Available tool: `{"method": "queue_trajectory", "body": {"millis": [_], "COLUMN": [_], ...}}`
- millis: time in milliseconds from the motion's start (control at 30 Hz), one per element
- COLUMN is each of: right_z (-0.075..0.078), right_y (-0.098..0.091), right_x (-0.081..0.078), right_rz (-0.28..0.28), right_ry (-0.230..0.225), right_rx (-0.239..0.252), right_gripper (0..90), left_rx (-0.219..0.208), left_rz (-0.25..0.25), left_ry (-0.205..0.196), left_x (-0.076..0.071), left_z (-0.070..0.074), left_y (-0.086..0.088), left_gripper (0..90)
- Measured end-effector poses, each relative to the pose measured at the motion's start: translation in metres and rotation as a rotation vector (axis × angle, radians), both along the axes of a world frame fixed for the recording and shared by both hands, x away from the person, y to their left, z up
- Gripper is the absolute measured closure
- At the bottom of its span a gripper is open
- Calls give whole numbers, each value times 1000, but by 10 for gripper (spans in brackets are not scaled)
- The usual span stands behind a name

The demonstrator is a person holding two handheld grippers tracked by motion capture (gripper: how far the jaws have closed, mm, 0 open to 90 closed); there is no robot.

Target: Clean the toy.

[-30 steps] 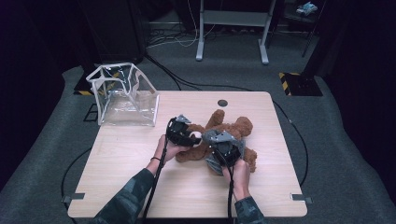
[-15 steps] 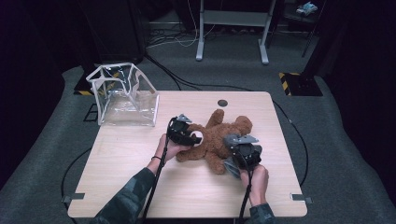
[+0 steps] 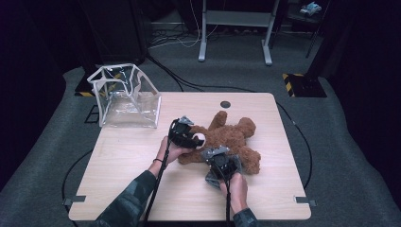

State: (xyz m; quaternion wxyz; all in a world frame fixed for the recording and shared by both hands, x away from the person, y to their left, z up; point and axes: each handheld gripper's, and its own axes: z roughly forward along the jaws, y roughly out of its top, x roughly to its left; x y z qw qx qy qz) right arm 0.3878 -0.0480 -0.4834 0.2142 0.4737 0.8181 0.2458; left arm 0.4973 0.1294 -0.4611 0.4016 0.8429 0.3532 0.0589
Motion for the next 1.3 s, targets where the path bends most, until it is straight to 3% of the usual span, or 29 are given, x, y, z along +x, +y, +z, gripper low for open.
{"method": "queue_trajectory", "body": {"millis": [133, 233, 300, 400, 533, 633, 700, 800, 900, 1000, 1100, 1167, 1267, 1300], "right_z": [-1, -3, -3, 12, 37, 43, 37, 20, 7, 7, 8, 9, 23, 27], "right_y": [-8, -21, -31, -35, -18, -6, -1, -7, -22, -37, -43, -50, -56, -56], "right_x": [-13, -21, -24, -27, -17, 2, 14, 21, 12, 1, -7, -11, -17, -18], "right_rz": [20, 8, 1, 28, 62, 82, 60, 48, 22, -1, -12, 7, 23, 3], "right_ry": [11, 86, 112, 60, -25, -53, -59, 2, 39, 82, 144, 130, 32, -7], "right_rx": [-39, -65, -53, 5, 40, 41, -10, -46, -23, 2, -48, -62, -38, -31], "right_gripper": [758, 757, 754, 748, 742, 742, 746, 756, 758, 756, 756, 754, 754, 754], "left_rx": [3, 3, -2, -5, 4, 6, 6, 5, -3, -4, -2, -3, 3, 6], "left_rz": [-3, -3, 4, 8, 0, -6, -5, -8, -6, -5, -3, -3, -8, -8], "left_ry": [-9, -10, -8, -7, -9, -16, -15, -14, -9, -11, -11, -15, -17, -18], "left_x": [0, 1, 0, 0, 0, 1, 0, 0, -1, -1, 0, 0, 0, 0], "left_z": [0, 0, 0, -1, 0, 0, 0, 0, -1, -1, -1, -1, -1, 0], "left_y": [1, 1, 0, 0, 0, 1, 1, 1, 0, 0, 1, 1, 1, 1], "left_gripper": [478, 479, 479, 478, 478, 478, 478, 478, 478, 478, 478, 478, 478, 478]}}
